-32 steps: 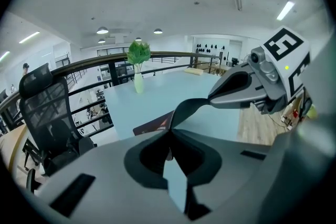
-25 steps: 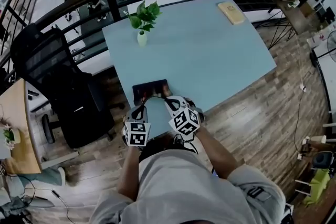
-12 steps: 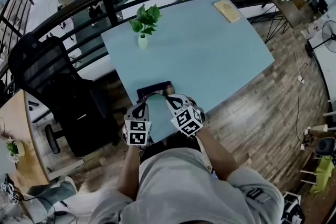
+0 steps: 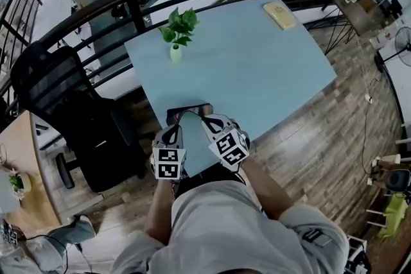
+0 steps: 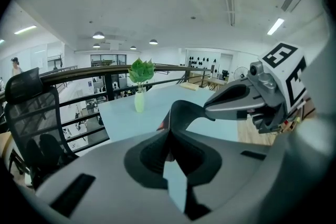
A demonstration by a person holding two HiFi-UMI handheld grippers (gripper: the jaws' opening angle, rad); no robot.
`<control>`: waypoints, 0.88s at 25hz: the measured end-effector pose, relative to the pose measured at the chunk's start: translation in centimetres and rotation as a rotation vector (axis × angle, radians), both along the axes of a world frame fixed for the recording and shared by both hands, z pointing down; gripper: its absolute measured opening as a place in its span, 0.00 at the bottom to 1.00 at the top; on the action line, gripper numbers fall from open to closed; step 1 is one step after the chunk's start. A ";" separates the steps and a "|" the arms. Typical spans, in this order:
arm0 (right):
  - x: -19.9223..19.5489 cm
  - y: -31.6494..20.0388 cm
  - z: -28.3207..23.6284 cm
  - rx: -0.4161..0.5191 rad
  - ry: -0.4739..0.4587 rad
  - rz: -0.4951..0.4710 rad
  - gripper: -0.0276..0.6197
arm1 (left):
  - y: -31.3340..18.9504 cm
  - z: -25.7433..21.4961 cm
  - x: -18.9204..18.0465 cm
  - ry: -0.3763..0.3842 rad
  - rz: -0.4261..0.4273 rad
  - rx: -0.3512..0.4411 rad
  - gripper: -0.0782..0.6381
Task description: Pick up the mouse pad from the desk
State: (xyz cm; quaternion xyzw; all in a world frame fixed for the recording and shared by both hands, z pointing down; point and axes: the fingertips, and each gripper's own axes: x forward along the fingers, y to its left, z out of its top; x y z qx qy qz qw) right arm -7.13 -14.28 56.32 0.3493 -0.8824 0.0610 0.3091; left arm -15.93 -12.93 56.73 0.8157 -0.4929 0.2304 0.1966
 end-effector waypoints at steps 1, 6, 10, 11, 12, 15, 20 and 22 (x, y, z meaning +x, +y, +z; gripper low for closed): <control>0.1 0.0 -0.1 -0.004 -0.011 0.002 0.07 | -0.1 -0.2 0.1 0.004 -0.003 0.008 0.14; -0.2 -0.1 -1.2 -0.012 -0.075 0.000 0.07 | -0.6 -1.4 0.2 0.017 -0.026 0.033 0.14; -0.9 -0.8 -2.3 -0.013 -0.125 0.000 0.07 | -1.3 -2.4 0.1 0.018 -0.042 0.050 0.14; -1.0 -0.9 -2.6 -0.011 -0.131 -0.003 0.06 | -1.4 -2.6 0.0 0.020 -0.046 0.054 0.14; -1.2 -0.9 -2.8 -0.006 -0.135 -0.007 0.06 | -1.5 -2.8 0.0 0.021 -0.050 0.059 0.14; -1.7 -1.0 -3.6 0.006 -0.150 -0.023 0.06 | -1.7 -3.5 -0.1 0.026 -0.063 0.074 0.14; -2.1 -1.4 -5.1 0.031 -0.174 -0.029 0.06 | -2.2 -4.9 0.3 0.037 -0.066 0.101 0.14; -2.0 -1.7 -5.6 0.041 -0.186 -0.023 0.06 | -2.4 -5.5 0.6 0.043 -0.064 0.112 0.14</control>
